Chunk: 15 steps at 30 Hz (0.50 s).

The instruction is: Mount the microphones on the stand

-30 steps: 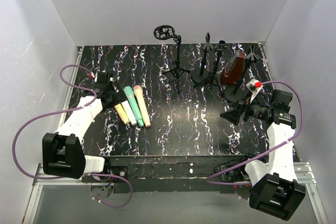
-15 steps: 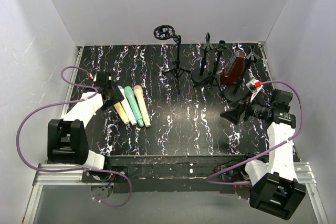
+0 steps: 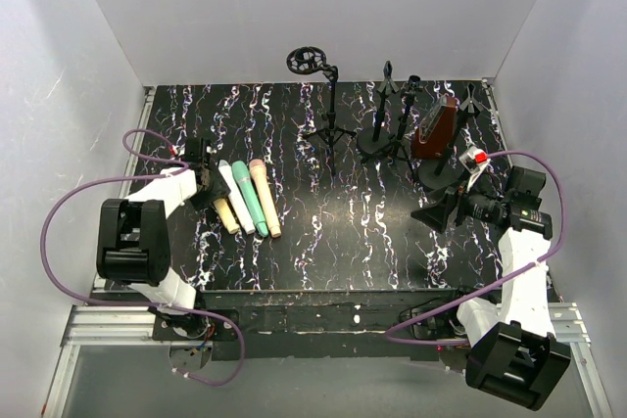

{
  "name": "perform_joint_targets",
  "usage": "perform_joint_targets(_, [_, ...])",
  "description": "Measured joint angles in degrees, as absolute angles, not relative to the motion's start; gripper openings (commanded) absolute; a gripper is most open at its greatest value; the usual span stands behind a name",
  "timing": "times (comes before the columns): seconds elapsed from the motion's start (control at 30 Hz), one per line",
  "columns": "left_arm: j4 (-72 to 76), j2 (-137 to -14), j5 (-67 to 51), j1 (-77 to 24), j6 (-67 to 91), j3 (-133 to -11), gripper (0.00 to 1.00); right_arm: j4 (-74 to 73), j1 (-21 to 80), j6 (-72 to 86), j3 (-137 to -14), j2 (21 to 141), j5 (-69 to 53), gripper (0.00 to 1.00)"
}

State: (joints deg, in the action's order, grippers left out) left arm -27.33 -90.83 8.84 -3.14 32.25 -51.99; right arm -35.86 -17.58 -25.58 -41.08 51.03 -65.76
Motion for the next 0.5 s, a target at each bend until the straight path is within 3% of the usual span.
perform_joint_targets(0.17, [-27.1, -92.6, 9.4, -3.0, 32.5, -51.9, 0.44, -35.9, -17.6, -25.7, -41.1, 51.1, -65.8, 0.98])
perform_joint_targets(0.4, [-26.5, -93.2, 10.0, -2.6, 32.6, -51.9, 0.03, -36.2, -17.6, -26.0, -41.1, 51.0, -65.7, 0.98])
perform_joint_targets(0.5, [-26.7, -93.2, 10.2, -2.4, 32.8, -51.9, 0.00, -36.4, -17.6, -26.4, -41.1, 50.8, -65.8, 0.98])
